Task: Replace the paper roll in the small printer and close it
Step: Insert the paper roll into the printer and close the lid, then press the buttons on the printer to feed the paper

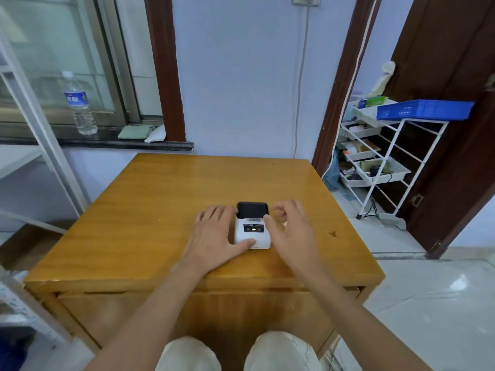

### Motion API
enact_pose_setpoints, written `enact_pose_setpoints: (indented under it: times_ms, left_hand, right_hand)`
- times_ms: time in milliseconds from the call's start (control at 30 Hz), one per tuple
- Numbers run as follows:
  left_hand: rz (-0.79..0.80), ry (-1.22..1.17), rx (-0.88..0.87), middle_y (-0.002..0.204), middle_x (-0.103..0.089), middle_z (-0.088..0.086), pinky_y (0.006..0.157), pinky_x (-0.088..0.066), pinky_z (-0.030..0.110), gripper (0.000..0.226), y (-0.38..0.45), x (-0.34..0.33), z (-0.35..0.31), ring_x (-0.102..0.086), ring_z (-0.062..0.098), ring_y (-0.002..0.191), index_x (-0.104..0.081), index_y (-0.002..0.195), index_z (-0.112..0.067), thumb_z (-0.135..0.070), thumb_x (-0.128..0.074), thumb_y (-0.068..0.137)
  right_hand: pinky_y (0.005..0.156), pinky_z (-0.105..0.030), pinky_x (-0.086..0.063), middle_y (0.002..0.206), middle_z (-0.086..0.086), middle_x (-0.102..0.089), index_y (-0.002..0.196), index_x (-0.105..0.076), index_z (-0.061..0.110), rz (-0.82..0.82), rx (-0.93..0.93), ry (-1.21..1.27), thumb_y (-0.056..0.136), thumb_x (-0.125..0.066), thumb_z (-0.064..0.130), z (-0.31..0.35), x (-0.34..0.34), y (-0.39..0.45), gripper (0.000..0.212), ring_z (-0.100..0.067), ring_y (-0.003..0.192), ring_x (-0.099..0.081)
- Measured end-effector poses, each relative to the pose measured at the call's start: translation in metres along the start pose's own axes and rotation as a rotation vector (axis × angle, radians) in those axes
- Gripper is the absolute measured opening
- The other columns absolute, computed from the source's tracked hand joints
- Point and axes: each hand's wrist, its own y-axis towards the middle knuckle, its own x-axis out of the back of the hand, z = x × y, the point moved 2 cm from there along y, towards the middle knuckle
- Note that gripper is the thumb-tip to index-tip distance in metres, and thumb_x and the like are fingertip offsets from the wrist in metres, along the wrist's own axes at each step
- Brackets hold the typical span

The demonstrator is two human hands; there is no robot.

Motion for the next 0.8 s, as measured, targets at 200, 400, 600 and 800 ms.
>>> enact_pose_setpoints:
  times_ms: [200, 400, 600, 800]
  left_hand:
    - [0.161, -0.089, 0.074, 0.172, -0.026, 0.002, 0.128, -0.012, 0.051, 0.094, 0.003, -0.007, 0.005, -0.014, 0.023, 0.16, -0.006, 0.166, -0.026, -0.08, -0.026, 0.093]
    - [0.279, -0.03, 0.142, 0.175, 0.01, -0.006, 0.125, 0.009, 0.062, 0.084, 0.007, -0.017, 0.01, 0.015, 0.023, 0.16, 0.017, 0.16, -0.046, -0.083, -0.003, 0.088]
    - [0.377, -0.145, 0.29, 0.176, -0.012, -0.006, 0.125, 0.011, 0.06, 0.087, 0.013, -0.018, 0.0, 0.003, 0.027, 0.162, 0.013, 0.162, -0.046, -0.072, -0.01, 0.082]
    - [0.326, -0.063, 0.323, 0.175, -0.018, -0.003, 0.125, 0.008, 0.061, 0.075, 0.009, -0.022, -0.015, 0.0, 0.028, 0.162, 0.015, 0.164, -0.036, -0.063, -0.015, 0.1]
  right_hand:
    - [0.102, -0.044, -0.054, 0.14, 0.013, -0.054, 0.148, -0.048, 0.033, 0.177, -0.159, 0.033, 0.096, -0.055, 0.055, -0.026, -0.014, -0.012, 0.057, -0.01, 0.117, -0.064]
    - [0.094, -0.038, -0.054, 0.127, 0.016, -0.06, 0.151, -0.044, 0.044, 0.283, -0.114, -0.01, 0.095, -0.047, 0.051, -0.018, -0.02, 0.0, 0.057, -0.012, 0.12, -0.057]
    - [0.083, -0.035, -0.049, 0.125, 0.015, -0.06, 0.152, -0.044, 0.035, 0.266, -0.121, -0.05, 0.097, -0.046, 0.043, -0.018, -0.024, 0.002, 0.056, -0.013, 0.118, -0.056]
    - [0.086, -0.039, -0.052, 0.126, 0.008, -0.064, 0.148, -0.048, 0.031, 0.205, -0.102, -0.11, 0.102, -0.043, 0.035, -0.02, -0.029, 0.007, 0.046, -0.016, 0.116, -0.06]
